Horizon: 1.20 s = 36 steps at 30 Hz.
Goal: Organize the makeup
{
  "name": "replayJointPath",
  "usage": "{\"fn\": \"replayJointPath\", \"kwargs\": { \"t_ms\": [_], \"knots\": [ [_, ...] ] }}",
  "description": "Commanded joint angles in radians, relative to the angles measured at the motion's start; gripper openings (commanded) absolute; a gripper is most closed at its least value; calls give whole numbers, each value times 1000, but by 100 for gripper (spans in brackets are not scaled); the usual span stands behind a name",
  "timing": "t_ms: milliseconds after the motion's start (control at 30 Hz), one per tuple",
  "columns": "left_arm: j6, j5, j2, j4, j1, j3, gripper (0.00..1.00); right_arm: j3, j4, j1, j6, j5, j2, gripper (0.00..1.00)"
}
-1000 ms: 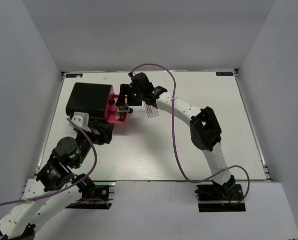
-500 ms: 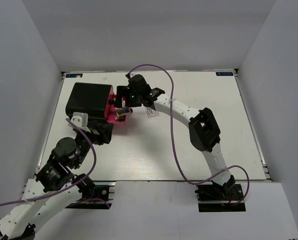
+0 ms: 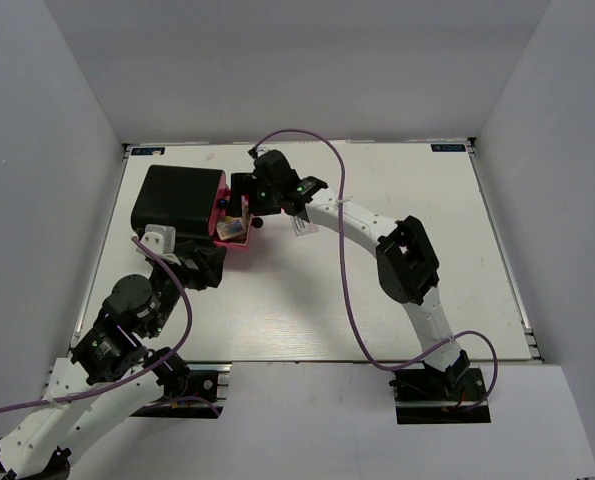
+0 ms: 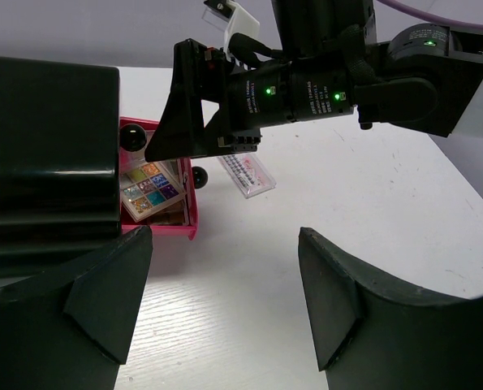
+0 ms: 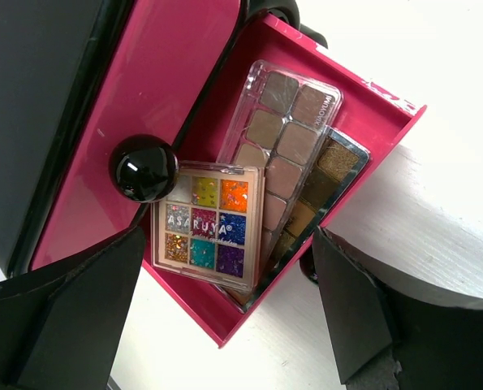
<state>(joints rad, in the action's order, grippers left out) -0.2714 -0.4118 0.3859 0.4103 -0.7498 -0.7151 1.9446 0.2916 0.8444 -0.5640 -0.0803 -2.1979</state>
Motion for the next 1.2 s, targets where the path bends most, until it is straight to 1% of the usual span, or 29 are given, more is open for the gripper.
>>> {"fn": "replayJointPath", "kwargs": {
  "t_ms": [0,67,167,267,400,433,500,533,567,600,633,667,700,800,833,900,933,1033,1133,1167],
  "knots": [
    [-3,-15,-7,2,1,0,82,54,-9,12,19,7,56,89],
    [-5,-13,-9,1,1,0,82,56,-6,10,32,19,70,89],
    [-5,-10,-7,1,1,0,82,56,-5,1,93,22,95,89],
    [-5,-10,-2,1,1,0,82,45,-12,-5,197,10,138,89],
    [-8,-31,7,4,1,0,78,-39,-38,-25,335,10,211,89],
    [-8,-38,11,5,1,0,70,-62,-43,-25,367,23,237,89],
    [-14,-64,19,12,1,-1,59,-110,-83,-45,401,-5,259,89],
    [-21,-73,30,18,1,-3,43,-134,-85,-63,400,-45,263,88],
    [-25,-85,36,21,1,-4,32,-150,-82,-71,380,-53,267,81],
    [-29,-116,45,25,1,-7,24,-171,-88,-89,360,-71,280,44],
    [-44,-134,51,39,1,-12,15,-221,-98,-106,348,-72,286,24],
    [-55,-159,76,50,1,-18,0,-242,-103,-114,326,-73,291,11],
    [-71,-186,88,62,1,-24,0,-257,-103,-123,323,-76,291,0],
    [-124,-324,143,110,1,-50,0,-266,-60,-130,326,-73,256,0],
    [-173,-411,159,154,1,-78,0,-254,-49,-131,329,-72,248,0],
    [-210,-491,200,198,1,-105,0,-234,-23,-131,329,-69,198,0],
    [-251,-554,209,244,1,-121,0,-221,-11,-128,331,-72,182,0],
    [-278,-622,225,292,1,-168,0,-135,32,-123,320,-84,101,0],
    [-266,-630,220,294,1,-188,0,-52,41,-122,308,-92,31,0],
    [-258,-610,220,291,1,-187,0,3,47,-120,303,-96,-9,0]
  ]
}}
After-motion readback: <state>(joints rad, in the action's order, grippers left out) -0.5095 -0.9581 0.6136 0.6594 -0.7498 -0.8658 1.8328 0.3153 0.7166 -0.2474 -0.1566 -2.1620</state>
